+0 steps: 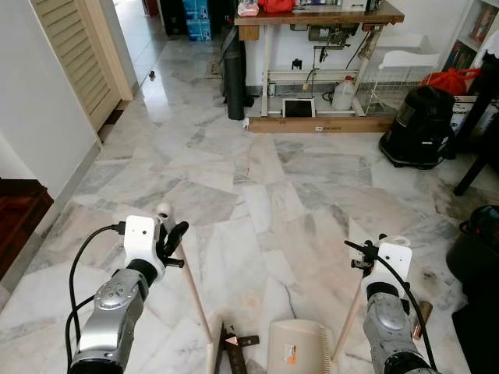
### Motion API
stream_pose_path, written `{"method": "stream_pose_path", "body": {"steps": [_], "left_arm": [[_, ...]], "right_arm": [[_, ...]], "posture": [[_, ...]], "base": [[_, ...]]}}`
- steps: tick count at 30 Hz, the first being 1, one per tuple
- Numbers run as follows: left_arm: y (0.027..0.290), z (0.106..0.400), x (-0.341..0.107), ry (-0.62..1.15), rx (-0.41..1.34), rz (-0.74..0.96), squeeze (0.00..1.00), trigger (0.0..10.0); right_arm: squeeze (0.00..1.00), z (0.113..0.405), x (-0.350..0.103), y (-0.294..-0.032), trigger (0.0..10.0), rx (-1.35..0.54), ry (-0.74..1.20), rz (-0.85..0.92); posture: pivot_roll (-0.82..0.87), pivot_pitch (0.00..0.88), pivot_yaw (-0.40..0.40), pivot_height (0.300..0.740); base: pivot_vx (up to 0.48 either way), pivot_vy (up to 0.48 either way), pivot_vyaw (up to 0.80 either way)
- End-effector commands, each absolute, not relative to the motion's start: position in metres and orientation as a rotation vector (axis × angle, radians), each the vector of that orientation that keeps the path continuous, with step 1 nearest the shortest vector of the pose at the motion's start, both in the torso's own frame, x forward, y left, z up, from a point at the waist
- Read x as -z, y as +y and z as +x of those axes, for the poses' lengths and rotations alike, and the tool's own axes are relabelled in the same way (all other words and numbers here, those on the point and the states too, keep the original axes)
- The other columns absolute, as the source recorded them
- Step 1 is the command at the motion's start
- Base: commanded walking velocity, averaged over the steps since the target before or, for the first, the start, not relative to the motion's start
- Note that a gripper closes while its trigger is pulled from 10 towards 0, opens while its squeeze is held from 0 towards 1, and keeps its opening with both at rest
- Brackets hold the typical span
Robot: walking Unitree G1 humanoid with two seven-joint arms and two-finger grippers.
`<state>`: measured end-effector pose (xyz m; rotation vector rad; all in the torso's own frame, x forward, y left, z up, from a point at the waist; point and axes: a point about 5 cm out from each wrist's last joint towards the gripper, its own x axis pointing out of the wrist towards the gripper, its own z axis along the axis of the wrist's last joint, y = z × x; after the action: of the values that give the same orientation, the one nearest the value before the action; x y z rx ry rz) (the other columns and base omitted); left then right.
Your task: Sweep floor
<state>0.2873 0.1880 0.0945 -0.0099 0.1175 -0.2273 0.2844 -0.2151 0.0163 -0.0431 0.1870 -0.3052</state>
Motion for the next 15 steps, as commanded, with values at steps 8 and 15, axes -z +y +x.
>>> {"method": "stream_pose_path", "body": {"steps": [8, 15], "left_arm": [[0.189, 0.282, -0.087, 0.241, 0.277, 0.014, 0.0, 10.0], [0.183, 0.279, -0.087, 0.321, 0.343, -0.069, 0.0, 10.0]], "right_arm": [[0.0, 0.281, -0.008, -0.21, 10.0, 0.285, 0.241, -0.046], [0.0, 0.281, -0.008, -0.211, 10.0, 0.281, 0.243, -0.049]], "posture": [[0.08, 0.0, 0.055, 0.74], [0.08, 0.0, 0.057, 0.74]], "base": [[0.0, 0.0, 0.0], [0.0, 0.0, 0.0]]}}
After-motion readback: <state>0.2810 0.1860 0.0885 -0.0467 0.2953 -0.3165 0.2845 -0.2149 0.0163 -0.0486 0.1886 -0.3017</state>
